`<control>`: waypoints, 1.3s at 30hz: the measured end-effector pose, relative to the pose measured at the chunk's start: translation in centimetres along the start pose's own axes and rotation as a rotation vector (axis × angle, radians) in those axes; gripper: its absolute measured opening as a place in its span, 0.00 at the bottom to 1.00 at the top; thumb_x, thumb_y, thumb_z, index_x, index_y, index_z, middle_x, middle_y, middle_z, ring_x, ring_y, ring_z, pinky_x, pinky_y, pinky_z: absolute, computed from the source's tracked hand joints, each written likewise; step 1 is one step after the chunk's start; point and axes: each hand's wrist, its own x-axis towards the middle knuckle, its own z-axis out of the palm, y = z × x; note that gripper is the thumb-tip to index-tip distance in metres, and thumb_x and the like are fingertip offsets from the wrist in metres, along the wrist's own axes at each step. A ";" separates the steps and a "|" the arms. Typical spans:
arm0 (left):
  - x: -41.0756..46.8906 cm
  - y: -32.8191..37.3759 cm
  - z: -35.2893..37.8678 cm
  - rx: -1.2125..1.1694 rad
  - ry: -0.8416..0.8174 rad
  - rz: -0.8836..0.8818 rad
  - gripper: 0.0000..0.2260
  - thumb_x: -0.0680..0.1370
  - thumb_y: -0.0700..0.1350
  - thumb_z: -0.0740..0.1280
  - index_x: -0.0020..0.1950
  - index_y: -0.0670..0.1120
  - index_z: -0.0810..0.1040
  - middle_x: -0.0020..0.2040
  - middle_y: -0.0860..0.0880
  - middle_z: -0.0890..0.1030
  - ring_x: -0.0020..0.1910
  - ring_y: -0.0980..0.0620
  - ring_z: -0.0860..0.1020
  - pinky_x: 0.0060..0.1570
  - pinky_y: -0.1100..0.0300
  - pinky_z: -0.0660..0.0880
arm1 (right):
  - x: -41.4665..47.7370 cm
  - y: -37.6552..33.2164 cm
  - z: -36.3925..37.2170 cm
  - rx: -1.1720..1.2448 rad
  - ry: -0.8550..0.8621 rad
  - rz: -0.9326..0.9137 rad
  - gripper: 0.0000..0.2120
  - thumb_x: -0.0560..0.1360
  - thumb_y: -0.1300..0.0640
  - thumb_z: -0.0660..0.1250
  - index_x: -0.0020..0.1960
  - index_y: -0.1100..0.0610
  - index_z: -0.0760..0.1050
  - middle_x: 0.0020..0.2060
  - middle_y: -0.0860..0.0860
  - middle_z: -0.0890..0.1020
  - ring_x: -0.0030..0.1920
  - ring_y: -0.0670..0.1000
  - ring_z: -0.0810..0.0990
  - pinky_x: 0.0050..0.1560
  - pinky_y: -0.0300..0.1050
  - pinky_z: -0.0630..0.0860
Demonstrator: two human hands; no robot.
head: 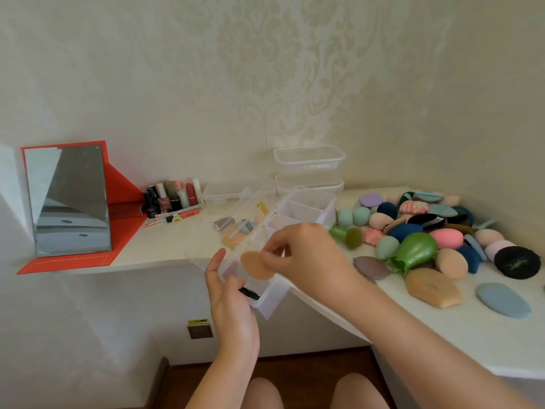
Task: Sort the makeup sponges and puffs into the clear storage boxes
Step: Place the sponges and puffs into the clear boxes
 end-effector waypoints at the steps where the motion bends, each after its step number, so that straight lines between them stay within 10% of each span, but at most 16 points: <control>1: -0.1 0.0 0.0 0.001 -0.001 0.002 0.24 0.75 0.34 0.58 0.57 0.64 0.75 0.63 0.47 0.76 0.64 0.48 0.73 0.66 0.44 0.67 | 0.1 -0.2 0.9 -0.009 -0.008 -0.010 0.11 0.71 0.48 0.68 0.41 0.55 0.83 0.36 0.47 0.81 0.35 0.43 0.75 0.38 0.37 0.71; 11: 0.1 -0.1 -0.1 -0.044 -0.014 -0.015 0.24 0.77 0.33 0.55 0.58 0.62 0.75 0.67 0.47 0.71 0.63 0.43 0.74 0.47 0.56 0.73 | 0.4 -1.4 3.7 -0.458 -0.034 -0.081 0.12 0.77 0.52 0.60 0.51 0.55 0.80 0.42 0.51 0.69 0.50 0.51 0.66 0.29 0.40 0.48; 16: -0.1 0.2 -0.2 -0.067 -0.030 -0.033 0.25 0.77 0.32 0.55 0.57 0.62 0.75 0.64 0.50 0.73 0.48 0.48 0.77 0.41 0.55 0.73 | 0.7 -0.9 4.8 -0.518 -0.084 -0.133 0.12 0.76 0.55 0.59 0.48 0.56 0.82 0.36 0.51 0.61 0.45 0.52 0.59 0.43 0.44 0.59; 29: 0.1 0.7 -0.1 -0.009 -0.082 -0.010 0.28 0.76 0.27 0.58 0.60 0.61 0.72 0.62 0.49 0.71 0.57 0.46 0.78 0.45 0.54 0.77 | 0.3 -0.3 3.3 -0.406 -0.275 -0.215 0.16 0.77 0.60 0.55 0.51 0.57 0.82 0.56 0.54 0.71 0.56 0.55 0.64 0.47 0.46 0.59; 33: 0.3 1.1 -0.3 -0.034 -0.034 -0.009 0.28 0.75 0.27 0.57 0.58 0.59 0.75 0.62 0.46 0.73 0.58 0.46 0.77 0.55 0.49 0.76 | -0.2 0.6 1.6 -0.170 -0.140 -0.282 0.19 0.73 0.68 0.57 0.51 0.56 0.83 0.62 0.51 0.71 0.63 0.51 0.64 0.55 0.37 0.63; 39: 0.7 2.3 0.6 -0.058 -0.089 0.054 0.30 0.73 0.27 0.55 0.57 0.59 0.77 0.62 0.47 0.75 0.59 0.55 0.76 0.57 0.52 0.74 | -1.1 3.5 -3.6 -0.006 0.260 -0.247 0.17 0.66 0.72 0.57 0.38 0.57 0.81 0.45 0.51 0.79 0.47 0.48 0.74 0.46 0.25 0.65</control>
